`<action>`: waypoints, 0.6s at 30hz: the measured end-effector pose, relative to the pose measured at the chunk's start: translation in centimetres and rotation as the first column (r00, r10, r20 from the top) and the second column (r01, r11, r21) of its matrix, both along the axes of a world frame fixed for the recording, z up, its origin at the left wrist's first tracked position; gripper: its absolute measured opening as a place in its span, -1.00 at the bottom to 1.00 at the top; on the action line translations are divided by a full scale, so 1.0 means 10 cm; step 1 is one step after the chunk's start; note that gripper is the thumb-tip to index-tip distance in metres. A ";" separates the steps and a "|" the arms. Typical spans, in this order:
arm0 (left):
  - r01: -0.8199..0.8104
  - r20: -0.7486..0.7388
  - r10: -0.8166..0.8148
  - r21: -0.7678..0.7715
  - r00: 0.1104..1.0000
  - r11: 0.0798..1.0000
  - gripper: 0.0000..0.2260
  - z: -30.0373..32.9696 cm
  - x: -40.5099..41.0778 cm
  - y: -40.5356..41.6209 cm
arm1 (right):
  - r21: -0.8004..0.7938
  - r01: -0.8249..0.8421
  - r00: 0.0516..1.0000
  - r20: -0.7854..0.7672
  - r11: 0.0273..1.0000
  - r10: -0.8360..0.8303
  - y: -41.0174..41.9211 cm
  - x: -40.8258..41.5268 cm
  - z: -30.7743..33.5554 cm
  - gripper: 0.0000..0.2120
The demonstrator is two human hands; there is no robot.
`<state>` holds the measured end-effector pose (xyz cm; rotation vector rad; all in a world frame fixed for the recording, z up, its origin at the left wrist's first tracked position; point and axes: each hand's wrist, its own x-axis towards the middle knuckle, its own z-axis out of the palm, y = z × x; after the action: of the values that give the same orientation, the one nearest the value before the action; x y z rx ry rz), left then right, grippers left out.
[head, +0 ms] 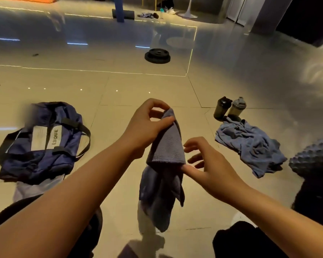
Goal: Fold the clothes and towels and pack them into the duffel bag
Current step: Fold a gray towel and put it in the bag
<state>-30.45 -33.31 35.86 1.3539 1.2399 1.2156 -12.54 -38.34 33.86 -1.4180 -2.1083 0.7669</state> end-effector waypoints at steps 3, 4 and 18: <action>-0.009 0.040 0.010 -0.022 0.999 1.000 -0.84 -0.09 0.01 0.01 | 0.057 -0.042 0.999 -0.019 0.997 0.043 0.18 -0.05 -0.01 -0.88; -0.017 0.061 0.020 -0.038 0.998 0.999 -0.85 -0.10 0.00 0.01 | 0.066 -0.040 0.998 -0.035 0.997 0.042 0.23 -0.05 -0.01 -0.93; 0.148 -0.182 -0.131 0.084 0.975 0.985 -0.66 -0.21 0.07 -0.18 | -0.306 0.105 0.777 -0.568 0.946 -0.270 0.36 0.05 0.27 -0.96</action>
<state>-29.76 -35.11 33.80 1.6210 1.1960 1.0877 -12.00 -34.71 36.60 -1.2555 -1.3822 1.2535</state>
